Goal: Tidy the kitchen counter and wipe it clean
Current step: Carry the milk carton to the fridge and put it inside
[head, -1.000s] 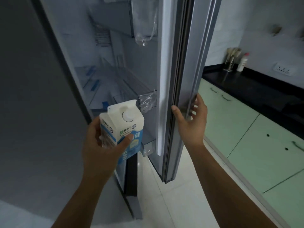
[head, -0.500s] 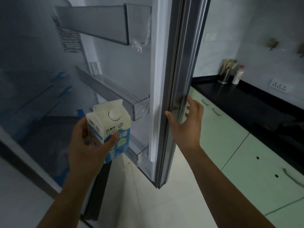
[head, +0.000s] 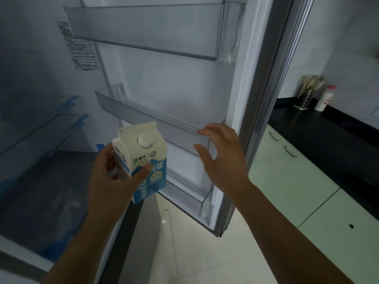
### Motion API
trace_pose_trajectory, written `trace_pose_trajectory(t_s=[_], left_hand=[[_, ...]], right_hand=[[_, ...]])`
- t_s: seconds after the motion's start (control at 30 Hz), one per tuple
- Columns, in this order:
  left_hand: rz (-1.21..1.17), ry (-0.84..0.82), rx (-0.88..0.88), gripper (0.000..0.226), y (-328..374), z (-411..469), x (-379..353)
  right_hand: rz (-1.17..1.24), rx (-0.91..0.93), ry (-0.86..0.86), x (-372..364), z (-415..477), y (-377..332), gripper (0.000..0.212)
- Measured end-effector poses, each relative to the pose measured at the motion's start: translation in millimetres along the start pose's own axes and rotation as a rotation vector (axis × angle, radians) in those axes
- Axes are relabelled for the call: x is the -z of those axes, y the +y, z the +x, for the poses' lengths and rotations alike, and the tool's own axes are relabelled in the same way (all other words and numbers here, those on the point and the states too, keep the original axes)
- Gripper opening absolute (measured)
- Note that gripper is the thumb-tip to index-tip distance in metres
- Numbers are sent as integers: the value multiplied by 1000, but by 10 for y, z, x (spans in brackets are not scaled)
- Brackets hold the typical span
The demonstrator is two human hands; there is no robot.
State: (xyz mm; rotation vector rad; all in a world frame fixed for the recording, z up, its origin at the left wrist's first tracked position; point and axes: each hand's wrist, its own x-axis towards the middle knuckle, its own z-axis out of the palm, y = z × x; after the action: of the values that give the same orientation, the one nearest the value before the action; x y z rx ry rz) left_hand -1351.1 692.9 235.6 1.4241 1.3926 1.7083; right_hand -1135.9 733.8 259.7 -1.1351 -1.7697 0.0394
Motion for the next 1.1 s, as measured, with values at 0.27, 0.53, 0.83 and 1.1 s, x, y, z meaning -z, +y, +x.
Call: trace_pose_trajectory(t_s=[0.27, 0.53, 0.83, 1.1], left_hand=[[-78, -37, 7, 56, -208, 519, -449], [-29, -41, 7, 68, -327, 760, -807], [95, 108, 82, 75, -426, 882, -1015], [211, 333, 119, 78, -298, 796, -1151]], right_hand=[[-167, 22, 43, 67, 334, 435, 19], [-257, -35, -102, -2, 828, 694, 21], [-254, 7, -182, 4, 1212, 1073, 21], [17, 118, -337, -115, 1594, 1231, 38]])
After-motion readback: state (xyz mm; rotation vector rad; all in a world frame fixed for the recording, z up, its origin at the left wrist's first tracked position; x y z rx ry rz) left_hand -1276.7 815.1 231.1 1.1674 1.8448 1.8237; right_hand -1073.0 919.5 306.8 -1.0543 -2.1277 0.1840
